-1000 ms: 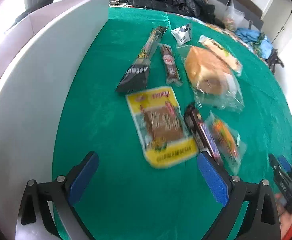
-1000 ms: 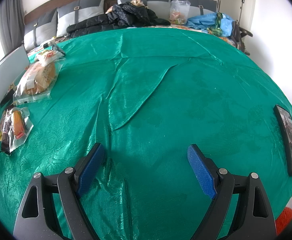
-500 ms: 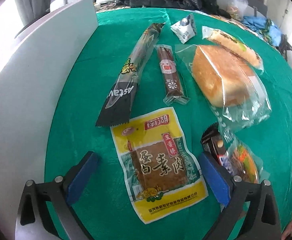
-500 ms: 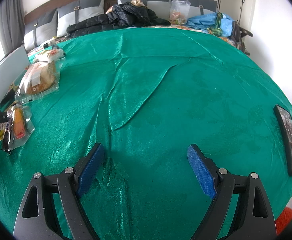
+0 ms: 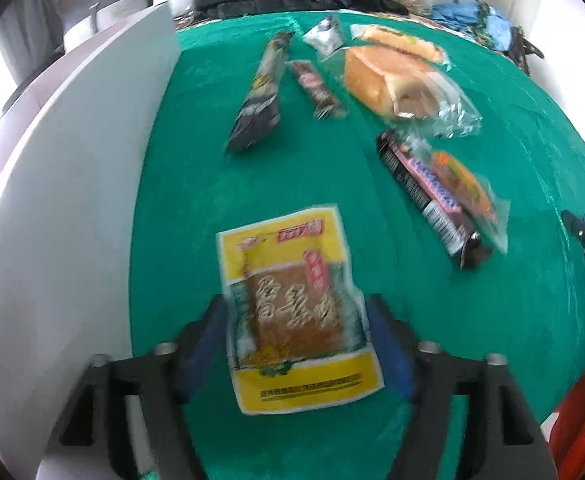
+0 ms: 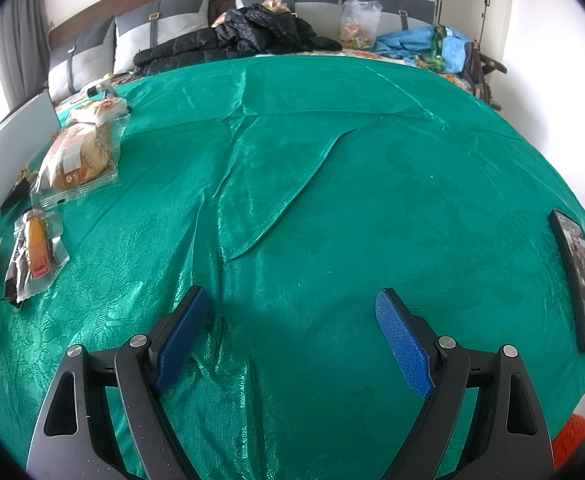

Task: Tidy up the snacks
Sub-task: 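Grasp the yellow dried-tofu pack with the left gripper while the right gripper grasps the sausage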

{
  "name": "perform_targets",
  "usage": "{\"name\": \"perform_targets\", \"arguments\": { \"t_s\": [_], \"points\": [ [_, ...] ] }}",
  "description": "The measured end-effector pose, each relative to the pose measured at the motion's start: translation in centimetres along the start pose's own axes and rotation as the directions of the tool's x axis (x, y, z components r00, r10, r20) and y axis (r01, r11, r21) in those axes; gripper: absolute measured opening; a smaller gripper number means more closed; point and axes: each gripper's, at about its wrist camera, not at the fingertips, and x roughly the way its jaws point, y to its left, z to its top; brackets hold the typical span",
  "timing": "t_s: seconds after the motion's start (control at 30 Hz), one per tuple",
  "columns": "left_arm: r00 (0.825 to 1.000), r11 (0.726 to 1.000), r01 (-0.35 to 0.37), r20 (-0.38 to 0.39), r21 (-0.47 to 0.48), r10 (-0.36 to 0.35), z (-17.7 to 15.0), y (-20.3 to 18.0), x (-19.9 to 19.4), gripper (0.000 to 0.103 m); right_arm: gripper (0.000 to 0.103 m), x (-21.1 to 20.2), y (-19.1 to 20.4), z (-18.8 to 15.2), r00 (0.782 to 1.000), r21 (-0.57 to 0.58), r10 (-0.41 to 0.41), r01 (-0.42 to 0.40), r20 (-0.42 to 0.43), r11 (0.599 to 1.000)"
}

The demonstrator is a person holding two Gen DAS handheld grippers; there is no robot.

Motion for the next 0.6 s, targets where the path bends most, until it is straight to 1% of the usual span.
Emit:
{"name": "perform_targets", "arguments": {
  "t_s": [0.03, 0.07, 0.13, 0.2, 0.23, 0.27, 0.3, 0.43, 0.53, 0.57, 0.6],
  "points": [
    [1.0, 1.0, -0.004, 0.0, -0.017, 0.004, -0.3, 0.3, 0.1, 0.087, 0.088, 0.0, 0.0, 0.0, 1.0, 0.0, 0.0, 0.0, 0.0, 1.0],
    [1.0, 1.0, -0.004, 0.007, -0.02, 0.004, -0.5, 0.4, 0.1, 0.088, 0.088, 0.0, 0.0, 0.0, 1.0, 0.0, 0.0, 0.0, 0.0, 1.0],
    [1.0, 1.0, -0.006, 0.016, -0.009, 0.007, -0.5, 0.2, 0.2, 0.092, 0.088, 0.0, 0.0, -0.1, 1.0, 0.0, 0.0, 0.0, 0.0, 1.0],
    [1.0, 1.0, -0.006, 0.003, -0.013, 0.006, -0.2, 0.1, 0.5, 0.096, 0.088, 0.0, 0.0, 0.0, 1.0, 0.0, 0.001, -0.001, 0.0, 1.0],
    [1.0, 1.0, -0.003, -0.007, -0.015, 0.002, 0.1, 0.0, 0.8, 0.102, 0.088, -0.1, 0.0, -0.1, 1.0, 0.0, 0.001, -0.001, 0.0, 1.0],
    [1.0, 1.0, -0.003, -0.021, -0.004, 0.003, 0.3, -0.4, 1.1, 0.103, 0.088, 0.0, 0.0, 0.0, 1.0, 0.0, 0.001, -0.001, 0.0, 1.0],
    [1.0, 1.0, -0.007, -0.013, 0.008, 0.007, 0.4, -0.7, 1.1, 0.103, 0.088, 0.0, 0.0, 0.0, 1.0, 0.0, 0.001, -0.001, 0.0, 1.0],
    [1.0, 1.0, 0.004, -0.015, 0.003, -0.004, 0.6, -0.3, 1.4, 0.103, 0.088, 0.0, 0.0, 0.0, 1.0, 0.0, 0.001, -0.001, 0.0, 1.0],
    [0.999, 1.0, 0.009, -0.052, 0.009, -0.009, 1.1, -0.3, 1.5, 0.102, 0.088, -0.1, -0.1, 0.0, 1.0, 0.001, 0.002, -0.002, 0.0, 1.0],
    [0.998, 1.0, 0.011, -0.059, 0.005, -0.01, 1.3, -0.4, 1.6, 0.101, 0.088, -0.1, -0.1, 0.0, 1.0, 0.003, 0.004, -0.004, 0.0, 1.0],
    [0.999, 1.0, 0.009, -0.044, 0.004, -0.009, 1.3, -0.3, 1.2, 0.087, 0.088, -0.1, -0.1, 0.0, 1.0, 0.003, 0.006, -0.006, -0.001, 1.0]
  ]
}}
